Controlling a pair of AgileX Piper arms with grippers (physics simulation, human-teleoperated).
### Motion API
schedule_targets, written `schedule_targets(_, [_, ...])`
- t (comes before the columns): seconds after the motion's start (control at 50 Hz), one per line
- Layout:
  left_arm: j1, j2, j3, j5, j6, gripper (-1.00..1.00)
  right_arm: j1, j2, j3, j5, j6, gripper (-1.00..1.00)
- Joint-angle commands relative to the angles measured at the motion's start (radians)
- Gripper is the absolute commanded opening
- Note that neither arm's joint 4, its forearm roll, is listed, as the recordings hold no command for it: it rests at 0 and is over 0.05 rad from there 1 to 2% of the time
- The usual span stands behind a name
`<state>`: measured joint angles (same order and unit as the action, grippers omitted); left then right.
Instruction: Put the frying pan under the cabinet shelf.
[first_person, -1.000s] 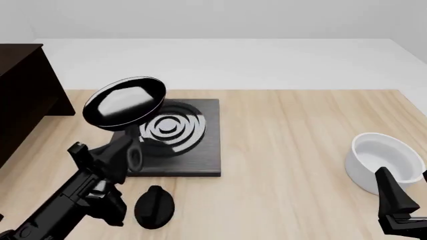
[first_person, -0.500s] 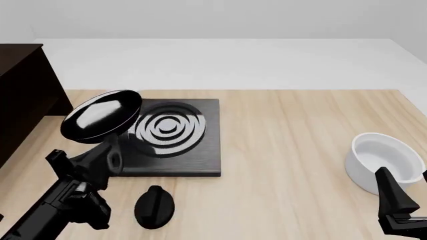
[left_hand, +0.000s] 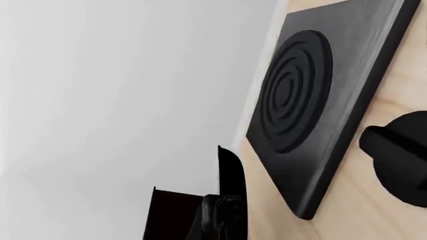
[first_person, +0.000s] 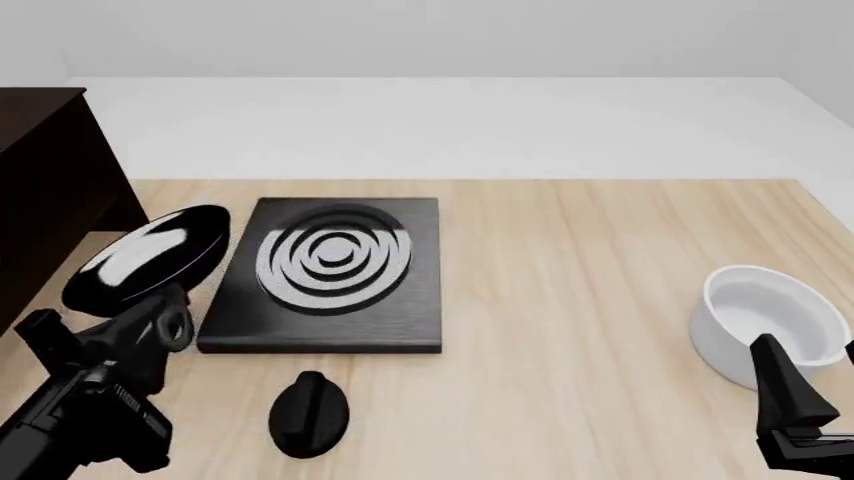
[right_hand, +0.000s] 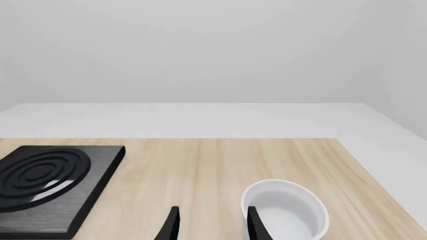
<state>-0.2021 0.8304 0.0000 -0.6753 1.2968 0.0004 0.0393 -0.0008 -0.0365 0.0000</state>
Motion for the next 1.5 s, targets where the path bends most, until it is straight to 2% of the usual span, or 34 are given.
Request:
schedule_targets(0.02, [0.051, -0.327, 0.0, 0.332, -0.019, -1.0, 0.0, 0.0, 0.0, 0.0, 0.0, 1.0])
schedule_targets(0.06, [0.057, -0.37, 0.0, 0.386, -0.025, -1.0, 0.0, 0.0, 0.0, 0.0, 0.0, 1.0])
schedule_targets(0.12, [0.055, -0.386, 0.0, 0.401, -0.033, -1.0, 0.0, 0.0, 0.0, 0.0, 0.0, 1.0])
schedule_targets(0.26, [0.056, -0.303, 0.0, 0.326, -0.053, -1.0, 0.0, -0.001, 0.0, 0.0, 0.0, 1.0])
schedule_targets(0.36, [0.044, -0.267, 0.0, 0.3, -0.112, -1.0, 0.0, 0.0, 0.0, 0.0, 0.0, 1.0])
schedule_targets(0.44, [0.043, -0.214, 0.0, 0.248, -0.114, -1.0, 0.0, 0.0, 0.0, 0.0, 0.0, 1.0])
schedule_targets(0.54, [0.046, -0.066, 0.0, 0.108, -0.13, -1.0, 0.0, 0.0, 0.0, 0.0, 0.0, 1.0])
schedule_targets(0.62, [0.047, -0.098, 0.0, 0.134, -0.172, -1.0, 0.0, 0.0, 0.0, 0.0, 0.0, 1.0])
schedule_targets(0.72, [0.063, -0.081, 0.0, 0.117, -0.168, -1.0, 0.0, 0.0, 0.0, 0.0, 0.0, 1.0])
schedule_targets(0.86, [0.105, 0.002, 0.0, 0.031, -0.15, -1.0, 0.0, 0.0, 0.0, 0.0, 0.0, 1.0])
schedule_targets(1.02, [0.15, -0.032, 0.0, 0.063, -0.148, -1.0, 0.0, 0.0, 0.0, 0.0, 0.0, 1.0])
schedule_targets(1.18, [0.2, 0.156, 0.0, -0.095, -0.168, -1.0, 0.0, 0.0, 0.0, 0.0, 0.0, 1.0])
schedule_targets(1.24, [0.215, 0.078, 0.0, -0.023, -0.193, -1.0, 0.0, -0.001, 0.0, 0.0, 0.0, 1.0])
schedule_targets(1.36, [0.25, 0.167, 0.0, -0.112, -0.186, -1.0, 0.0, 0.0, 0.0, 0.0, 0.0, 1.0])
schedule_targets(1.5, [0.313, 0.06, 0.0, -0.013, -0.171, -1.0, 0.0, 0.0, 0.0, 0.0, 0.0, 1.0])
